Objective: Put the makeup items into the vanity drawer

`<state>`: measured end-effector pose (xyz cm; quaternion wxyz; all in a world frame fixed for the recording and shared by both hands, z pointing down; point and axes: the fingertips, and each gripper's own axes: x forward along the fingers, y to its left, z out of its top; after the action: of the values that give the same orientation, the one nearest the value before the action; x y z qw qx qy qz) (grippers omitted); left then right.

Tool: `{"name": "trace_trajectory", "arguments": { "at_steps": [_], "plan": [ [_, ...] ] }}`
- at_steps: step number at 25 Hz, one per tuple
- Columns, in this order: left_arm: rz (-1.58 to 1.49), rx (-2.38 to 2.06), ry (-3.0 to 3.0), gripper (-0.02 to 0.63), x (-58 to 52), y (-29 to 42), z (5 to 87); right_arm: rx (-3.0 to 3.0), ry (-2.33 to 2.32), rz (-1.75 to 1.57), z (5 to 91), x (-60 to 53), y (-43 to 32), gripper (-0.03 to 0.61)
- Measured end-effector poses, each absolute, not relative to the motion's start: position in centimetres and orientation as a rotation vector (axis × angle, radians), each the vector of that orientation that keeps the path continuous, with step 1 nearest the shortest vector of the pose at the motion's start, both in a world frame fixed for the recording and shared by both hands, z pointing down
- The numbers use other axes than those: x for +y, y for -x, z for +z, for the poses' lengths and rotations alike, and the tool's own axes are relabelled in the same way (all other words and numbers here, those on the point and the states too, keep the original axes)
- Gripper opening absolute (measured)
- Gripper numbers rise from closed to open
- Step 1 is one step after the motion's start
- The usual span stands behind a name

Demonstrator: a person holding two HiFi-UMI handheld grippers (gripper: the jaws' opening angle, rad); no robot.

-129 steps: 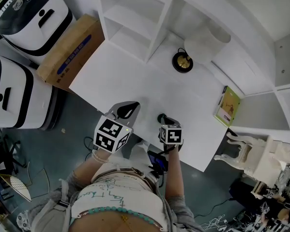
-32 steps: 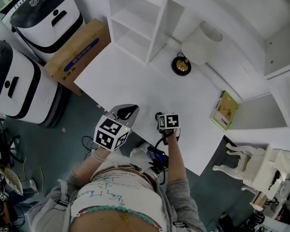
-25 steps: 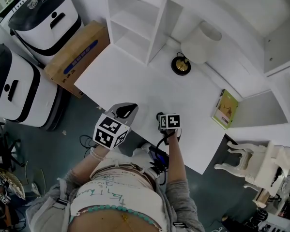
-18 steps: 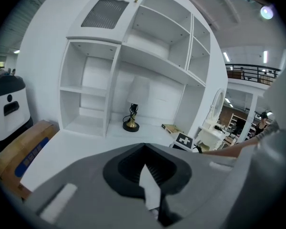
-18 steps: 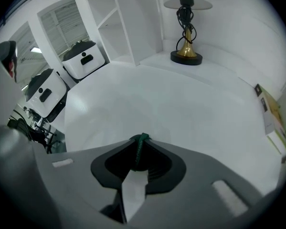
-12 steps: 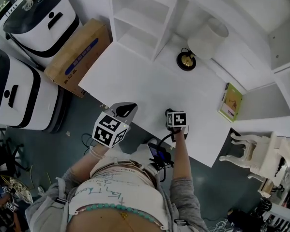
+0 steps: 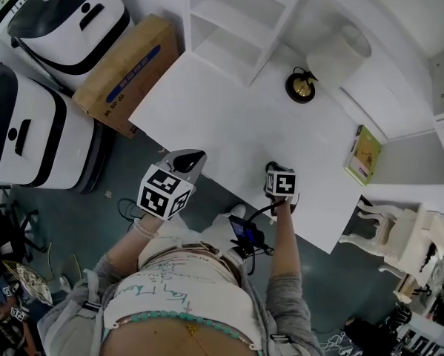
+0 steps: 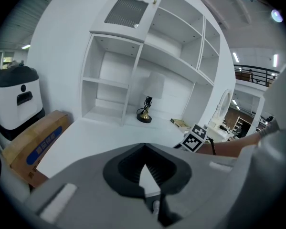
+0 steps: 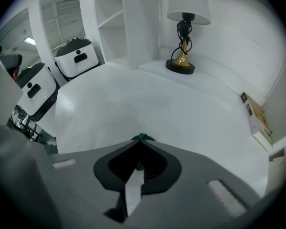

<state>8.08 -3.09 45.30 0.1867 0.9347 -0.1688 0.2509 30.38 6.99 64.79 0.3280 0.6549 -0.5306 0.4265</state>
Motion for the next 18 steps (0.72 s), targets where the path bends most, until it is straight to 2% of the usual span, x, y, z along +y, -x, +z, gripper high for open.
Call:
{"name": "trace_trajectory", "arguments": {
  "at_steps": [18],
  "plan": [
    [0.678, -0.558, -2.54, 0.002, -4.5, -2.5, 47.7, -1.48, -1.766, 1.061, 63.5, 6.7, -28.8, 0.028]
  ]
}}
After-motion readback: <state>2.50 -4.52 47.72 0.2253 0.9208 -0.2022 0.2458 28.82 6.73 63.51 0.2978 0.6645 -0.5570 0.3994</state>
